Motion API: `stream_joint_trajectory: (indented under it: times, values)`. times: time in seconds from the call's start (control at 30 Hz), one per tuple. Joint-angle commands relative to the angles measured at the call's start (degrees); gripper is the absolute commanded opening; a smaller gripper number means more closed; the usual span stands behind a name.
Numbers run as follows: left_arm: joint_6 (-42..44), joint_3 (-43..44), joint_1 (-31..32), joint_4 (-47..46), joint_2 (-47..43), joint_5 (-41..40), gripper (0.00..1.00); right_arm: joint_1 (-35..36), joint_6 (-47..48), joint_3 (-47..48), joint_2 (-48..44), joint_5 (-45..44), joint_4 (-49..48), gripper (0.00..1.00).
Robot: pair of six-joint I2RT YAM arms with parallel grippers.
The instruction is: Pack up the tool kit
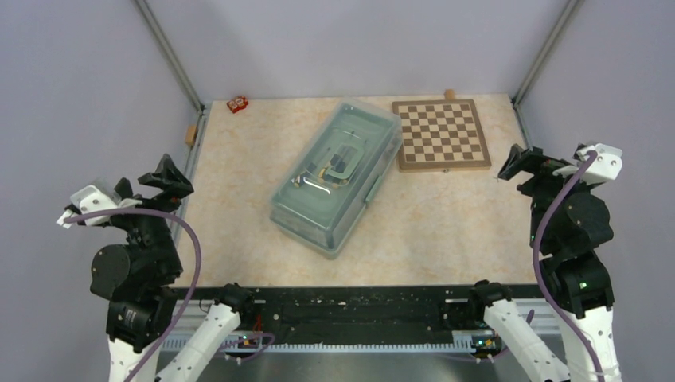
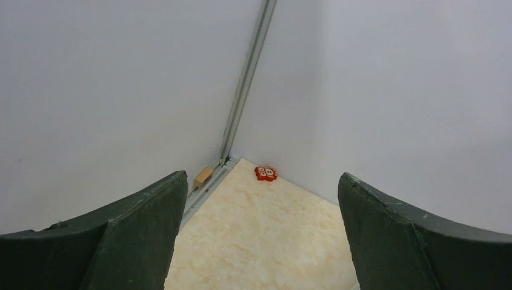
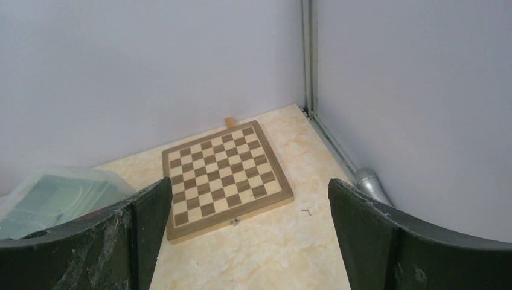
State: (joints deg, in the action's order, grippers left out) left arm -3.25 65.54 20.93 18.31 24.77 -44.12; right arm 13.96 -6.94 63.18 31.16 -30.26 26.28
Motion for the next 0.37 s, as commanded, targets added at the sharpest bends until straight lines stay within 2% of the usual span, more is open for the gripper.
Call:
stream_joint_trajectory:
  times: [0.0,0.33]
  values:
    - [-2.5,-1.1,-0.2,-1.9,-0.2,-0.8,0.99,-0.3,1.1,-1.7,-1.7,-0.7,-0.3,0.99]
    - [-9.0,-1.4,-0.3,4.4,0.5,1.7,0.99,-0.3,2.7,-4.3,-5.7,-0.9,-0.8,0.99]
